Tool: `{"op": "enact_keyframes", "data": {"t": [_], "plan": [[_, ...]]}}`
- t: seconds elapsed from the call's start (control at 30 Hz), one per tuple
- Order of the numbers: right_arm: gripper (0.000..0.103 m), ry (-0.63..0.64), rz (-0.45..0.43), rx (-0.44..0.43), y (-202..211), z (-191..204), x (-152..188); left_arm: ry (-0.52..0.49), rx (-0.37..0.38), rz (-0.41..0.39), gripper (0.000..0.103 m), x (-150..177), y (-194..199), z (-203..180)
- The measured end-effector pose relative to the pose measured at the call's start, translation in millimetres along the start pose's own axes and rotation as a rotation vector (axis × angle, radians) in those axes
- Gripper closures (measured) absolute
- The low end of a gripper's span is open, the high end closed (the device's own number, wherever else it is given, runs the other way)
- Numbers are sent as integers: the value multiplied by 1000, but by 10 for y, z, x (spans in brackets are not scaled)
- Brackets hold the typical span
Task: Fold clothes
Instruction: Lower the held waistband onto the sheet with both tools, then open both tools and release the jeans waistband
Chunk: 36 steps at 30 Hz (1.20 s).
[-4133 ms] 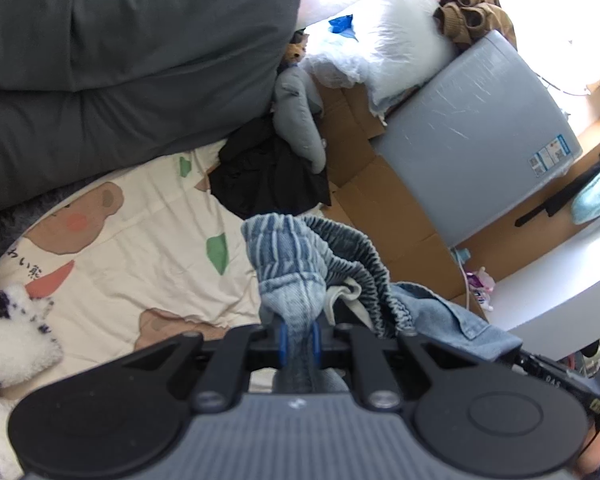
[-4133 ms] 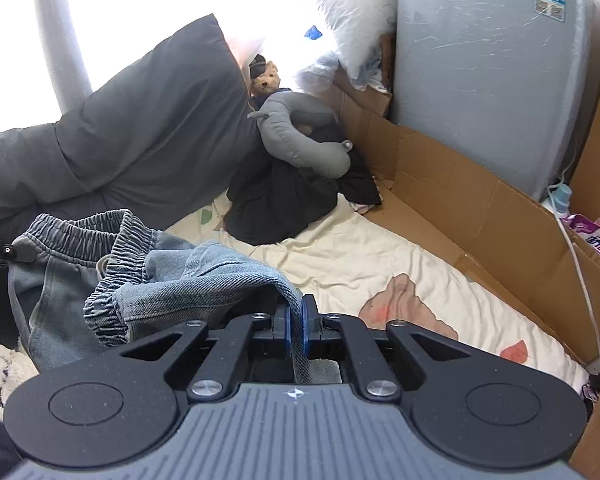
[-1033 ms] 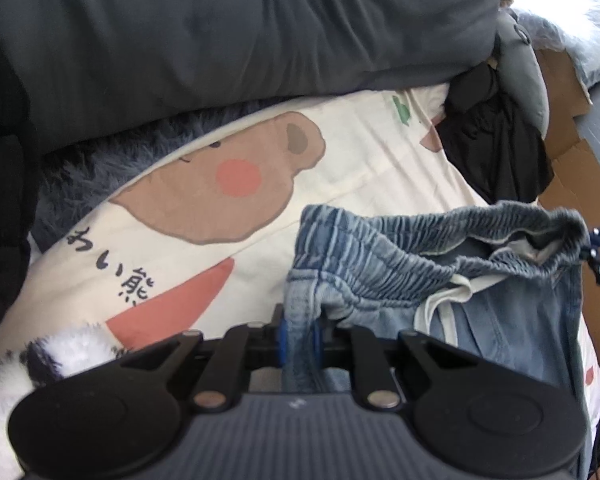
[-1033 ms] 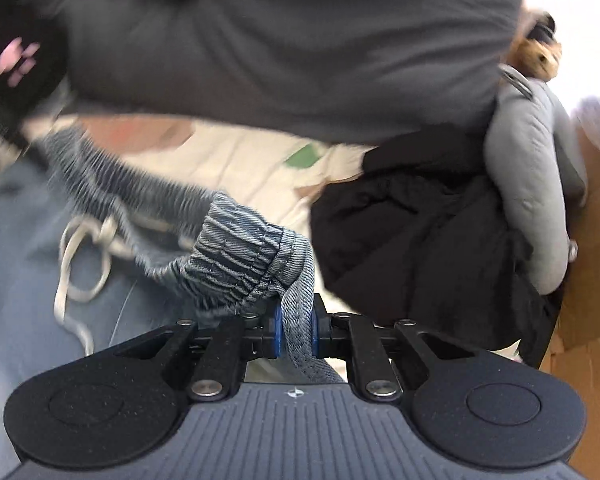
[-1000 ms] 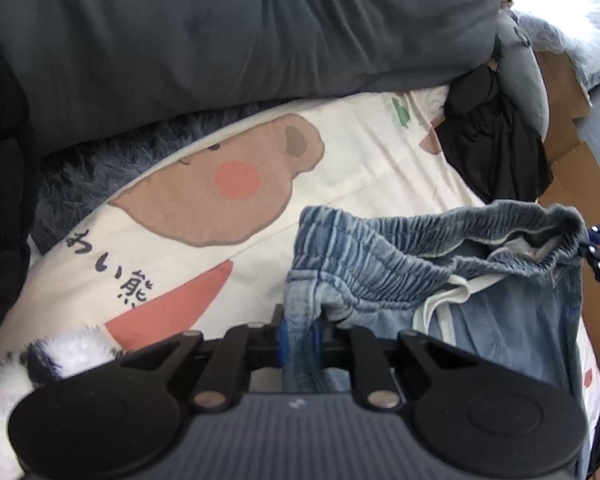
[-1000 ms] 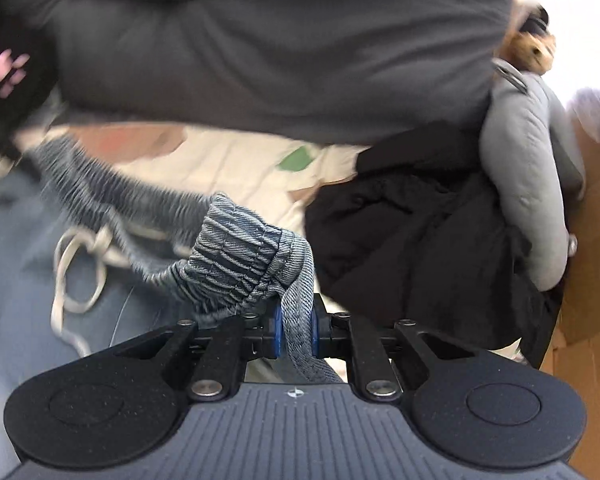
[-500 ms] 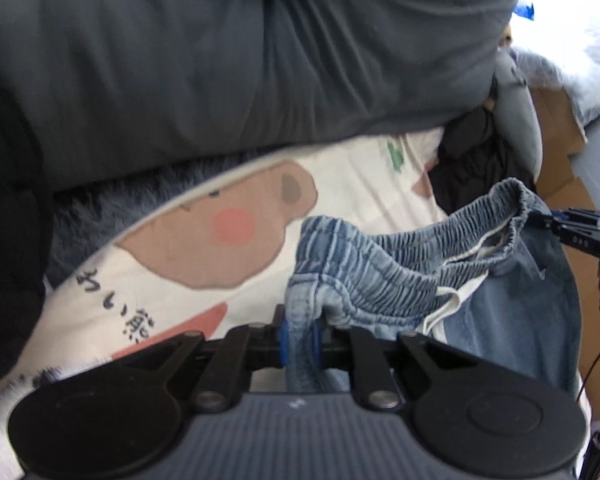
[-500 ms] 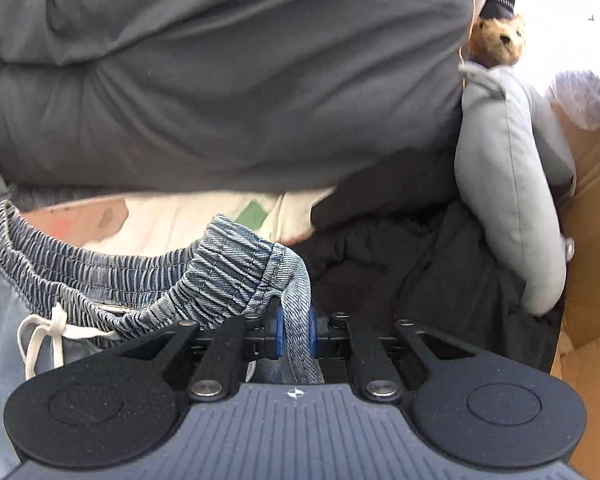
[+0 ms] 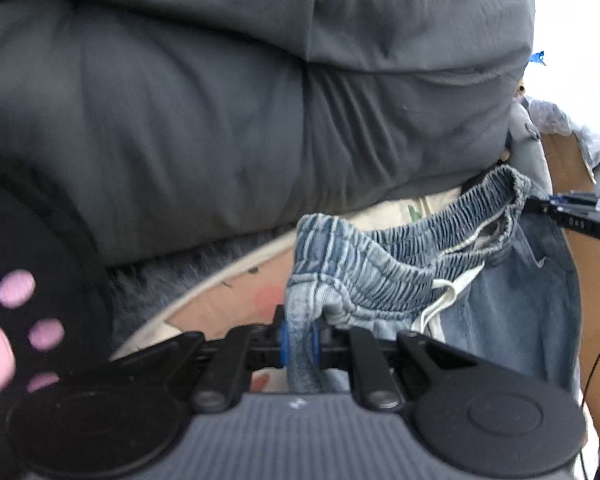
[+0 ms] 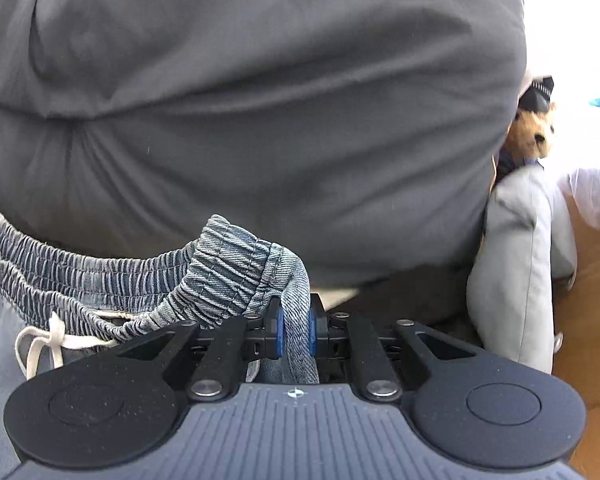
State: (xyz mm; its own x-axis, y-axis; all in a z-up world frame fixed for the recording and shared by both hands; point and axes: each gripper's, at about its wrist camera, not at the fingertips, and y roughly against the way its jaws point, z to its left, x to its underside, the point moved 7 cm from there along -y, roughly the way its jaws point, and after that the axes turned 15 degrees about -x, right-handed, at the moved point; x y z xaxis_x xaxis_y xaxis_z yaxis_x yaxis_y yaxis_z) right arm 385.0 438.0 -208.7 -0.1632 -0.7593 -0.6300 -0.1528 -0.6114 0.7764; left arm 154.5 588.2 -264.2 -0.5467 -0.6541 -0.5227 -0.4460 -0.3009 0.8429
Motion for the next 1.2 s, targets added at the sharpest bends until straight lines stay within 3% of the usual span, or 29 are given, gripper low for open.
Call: {"op": "enact_keyframes", "data": {"t": [0.17,0.23,0.3,0.33,0.43,0.57,0.73,0.93,1.1,1.2], "plan": [[93,10,6,15,-115,56,-192,43,-2,-61,92,-126,40,163],[90,-12,38,7,-227,52,-202,15,-15,-84,92,-153,29,181],[63,-45,61,-9,-331,48,-197,29,-17,-38,91,-134,-98,228],[57,-58,50,-12,-324,52,-190,18,-25,-4,90,-116,-187,235],[48,-74,14,-15,-237,74,-159,-18,-94,59,84,-40,-437,247],[43,-34,60,-8,-93,86,32,-27,-102,34,84,21,-457,216],[42,-123,86,-21,176,83,414,-45,-90,-4,84,53,-411,165],[42,-249,54,-44,716,266,1034,-61,-50,-26,83,70,-263,-26],[42,-340,51,-43,1289,478,1702,-130,16,-30,72,173,-71,-394],[42,-336,62,14,1593,598,2077,-169,41,-45,63,279,44,-627]]}}
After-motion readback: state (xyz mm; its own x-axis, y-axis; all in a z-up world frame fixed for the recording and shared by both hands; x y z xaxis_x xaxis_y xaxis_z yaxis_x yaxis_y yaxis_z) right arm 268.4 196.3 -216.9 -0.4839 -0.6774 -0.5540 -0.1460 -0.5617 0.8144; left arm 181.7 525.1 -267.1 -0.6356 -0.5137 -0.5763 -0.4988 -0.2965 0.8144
